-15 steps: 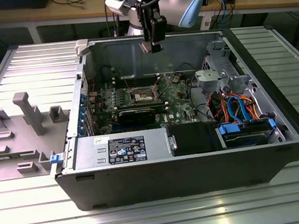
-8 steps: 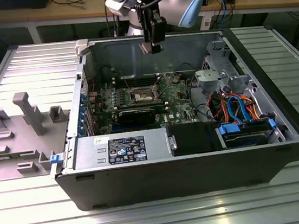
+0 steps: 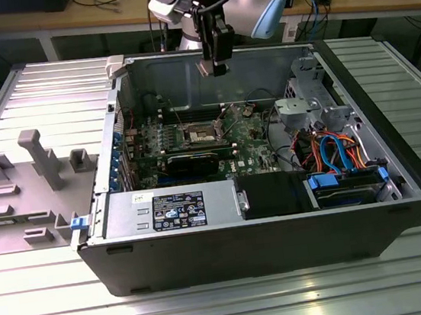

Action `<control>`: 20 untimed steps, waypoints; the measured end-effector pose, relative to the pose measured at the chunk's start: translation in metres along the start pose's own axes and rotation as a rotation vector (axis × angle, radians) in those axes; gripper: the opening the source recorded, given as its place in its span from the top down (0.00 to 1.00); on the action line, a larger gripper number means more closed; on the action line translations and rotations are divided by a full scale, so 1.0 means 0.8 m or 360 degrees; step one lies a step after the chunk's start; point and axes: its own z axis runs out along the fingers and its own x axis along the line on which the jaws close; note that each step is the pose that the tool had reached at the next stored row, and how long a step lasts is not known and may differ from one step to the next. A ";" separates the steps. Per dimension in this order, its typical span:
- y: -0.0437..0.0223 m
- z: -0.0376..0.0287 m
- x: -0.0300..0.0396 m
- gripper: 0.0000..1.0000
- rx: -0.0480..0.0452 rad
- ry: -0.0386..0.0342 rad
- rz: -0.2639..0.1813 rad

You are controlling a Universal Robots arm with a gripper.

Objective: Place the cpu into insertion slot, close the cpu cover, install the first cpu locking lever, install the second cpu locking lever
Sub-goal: 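Place the cpu into insertion slot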

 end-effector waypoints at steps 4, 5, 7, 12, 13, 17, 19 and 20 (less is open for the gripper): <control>0.0000 0.0004 0.0000 0.47 0.0000 -0.0001 0.0008; -0.0001 0.0005 0.0000 0.47 0.0000 -0.0001 0.0010; -0.0001 0.0006 0.0000 0.47 0.0000 -0.0001 0.0012; -0.0001 0.0009 0.0000 0.47 0.0000 -0.0001 0.0016; -0.0001 0.0009 0.0000 0.47 0.0000 -0.0001 0.0017; -0.0001 0.0009 0.0000 0.47 0.0000 -0.0002 0.0017; -0.0001 0.0009 0.0000 0.47 0.0000 -0.0001 0.0017; -0.0001 0.0009 0.0000 0.47 0.0000 -0.0002 0.0017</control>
